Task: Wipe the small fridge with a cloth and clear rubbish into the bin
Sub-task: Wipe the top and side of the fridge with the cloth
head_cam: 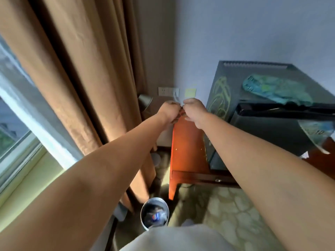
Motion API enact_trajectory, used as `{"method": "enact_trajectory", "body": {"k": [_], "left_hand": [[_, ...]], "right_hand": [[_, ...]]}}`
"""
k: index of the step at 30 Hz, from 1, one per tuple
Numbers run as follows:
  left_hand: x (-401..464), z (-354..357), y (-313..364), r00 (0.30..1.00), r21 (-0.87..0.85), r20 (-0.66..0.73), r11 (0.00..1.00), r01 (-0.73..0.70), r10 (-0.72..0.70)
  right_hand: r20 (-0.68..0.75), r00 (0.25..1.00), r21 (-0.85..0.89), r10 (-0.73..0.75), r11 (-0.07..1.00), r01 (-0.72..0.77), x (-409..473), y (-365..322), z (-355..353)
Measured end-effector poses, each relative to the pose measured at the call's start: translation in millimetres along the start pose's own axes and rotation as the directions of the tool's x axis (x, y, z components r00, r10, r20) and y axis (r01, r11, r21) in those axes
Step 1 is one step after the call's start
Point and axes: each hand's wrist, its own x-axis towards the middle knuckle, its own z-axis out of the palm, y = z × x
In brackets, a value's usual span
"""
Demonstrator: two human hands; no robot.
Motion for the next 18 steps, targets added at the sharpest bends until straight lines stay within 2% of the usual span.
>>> {"method": "enact_trajectory", "body": {"k": [6, 11, 14, 18], "left_hand": [[7, 64, 69, 0.991, -0.014, 0.005, 0.991, -0.132, 0.132], [16, 139, 110, 0.980, 0.015, 0.054, 0.981, -0.191, 0.190], [23, 187, 128, 0.972, 0.070, 0.087, 0.972, -0.224, 0.218], [38, 238, 145, 0.959, 0.199, 0.063, 0.938, -0.284, 0.277]], "right_hand": [[-0.065, 0.990, -0.034, -0.125, 0.992, 0.123, 15, -34, -84], [-0.100, 0.978, -0.083, -0.184, 0.981, 0.176, 35, -33, -172], [-0.138, 0.965, -0.145, -0.223, 0.968, 0.203, 46, -28, -229], [-0.158, 0.948, -0.292, -0.276, 0.930, 0.222, 61, -20, -299]]}}
